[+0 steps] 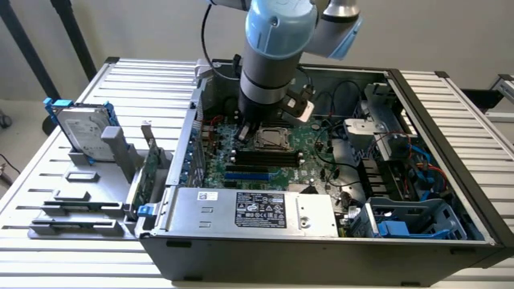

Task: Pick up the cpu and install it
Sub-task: 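Install the first cpu locking lever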

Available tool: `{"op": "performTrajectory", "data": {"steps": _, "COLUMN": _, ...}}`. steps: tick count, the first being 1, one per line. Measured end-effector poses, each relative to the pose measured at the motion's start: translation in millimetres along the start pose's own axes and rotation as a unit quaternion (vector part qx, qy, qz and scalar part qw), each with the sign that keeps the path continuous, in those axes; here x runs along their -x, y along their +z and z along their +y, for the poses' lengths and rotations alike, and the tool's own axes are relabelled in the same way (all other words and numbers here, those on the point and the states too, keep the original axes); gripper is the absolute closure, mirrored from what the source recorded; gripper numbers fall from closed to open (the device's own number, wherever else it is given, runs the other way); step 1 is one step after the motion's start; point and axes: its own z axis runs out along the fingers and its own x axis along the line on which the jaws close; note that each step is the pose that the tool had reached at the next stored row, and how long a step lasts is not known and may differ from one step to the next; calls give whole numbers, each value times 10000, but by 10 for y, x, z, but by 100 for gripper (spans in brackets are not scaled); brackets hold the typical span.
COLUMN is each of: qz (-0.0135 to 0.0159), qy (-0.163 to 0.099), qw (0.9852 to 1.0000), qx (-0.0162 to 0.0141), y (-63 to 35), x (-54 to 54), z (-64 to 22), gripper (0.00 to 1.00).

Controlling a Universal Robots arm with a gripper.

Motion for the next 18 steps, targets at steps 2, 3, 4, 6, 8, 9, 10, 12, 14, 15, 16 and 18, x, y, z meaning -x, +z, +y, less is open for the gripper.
{"op": "performTrajectory", "data": {"steps": 2, "qz": -1, "qy": 0, "qw": 10000, "qx": 0, "y": -78, "x": -22, "z": -18, "gripper": 89}}
{"op": "performTrajectory", "data": {"steps": 3, "qz": -1, "qy": 0, "qw": 10000, "qx": 0, "y": -111, "x": -31, "z": -25, "gripper": 89}}
{"op": "performTrajectory", "data": {"steps": 4, "qz": -1, "qy": 0, "qw": 10000, "qx": 0, "y": -139, "x": -40, "z": -31, "gripper": 89}}
{"op": "performTrajectory", "data": {"steps": 6, "qz": -2, "qy": 1, "qw": 10000, "qx": 0, "y": -198, "x": -53, "z": -33, "gripper": 89}}
{"op": "performTrajectory", "data": {"steps": 8, "qz": -2, "qy": 1, "qw": 10000, "qx": -3, "y": -226, "x": -39, "z": -13, "gripper": 89}}
{"op": "performTrajectory", "data": {"steps": 9, "qz": -2, "qy": 2, "qw": 10000, "qx": -4, "y": -234, "x": -19, "z": 0, "gripper": 89}}
{"op": "performTrajectory", "data": {"steps": 10, "qz": -3, "qy": 2, "qw": 10000, "qx": -4, "y": -242, "x": -1, "z": 11, "gripper": 89}}
{"op": "performTrajectory", "data": {"steps": 12, "qz": -3, "qy": 2, "qw": 10000, "qx": -4, "y": -253, "x": 22, "z": 31, "gripper": 89}}
{"op": "performTrajectory", "data": {"steps": 14, "qz": -3, "qy": 2, "qw": 10000, "qx": -4, "y": -260, "x": 20, "z": 60, "gripper": 89}}
{"op": "performTrajectory", "data": {"steps": 15, "qz": -3, "qy": 2, "qw": 10000, "qx": -4, "y": -262, "x": 18, "z": 76, "gripper": 89}}
{"op": "performTrajectory", "data": {"steps": 16, "qz": -3, "qy": 1, "qw": 10000, "qx": -4, "y": -263, "x": 19, "z": 85, "gripper": 89}}
{"op": "performTrajectory", "data": {"steps": 18, "qz": -2, "qy": 2, "qw": 10000, "qx": -3, "y": -250, "x": 36, "z": 95, "gripper": 89}}
